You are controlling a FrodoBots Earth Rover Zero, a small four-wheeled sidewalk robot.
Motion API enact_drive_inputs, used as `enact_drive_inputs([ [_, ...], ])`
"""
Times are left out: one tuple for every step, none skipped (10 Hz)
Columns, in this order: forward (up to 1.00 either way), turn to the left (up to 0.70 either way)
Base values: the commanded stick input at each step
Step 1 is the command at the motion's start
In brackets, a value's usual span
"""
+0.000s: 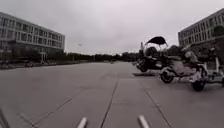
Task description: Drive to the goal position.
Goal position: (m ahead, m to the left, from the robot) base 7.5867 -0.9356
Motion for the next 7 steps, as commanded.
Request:
enact_drive_inputs([
  [0.7, 0.0],
  [0.7, 0.0],
  [0.7, 0.0],
  [0.7, 0.0],
  [0.7, 0.0],
  [0.7, 0.0],
  [0.7, 0.0],
])
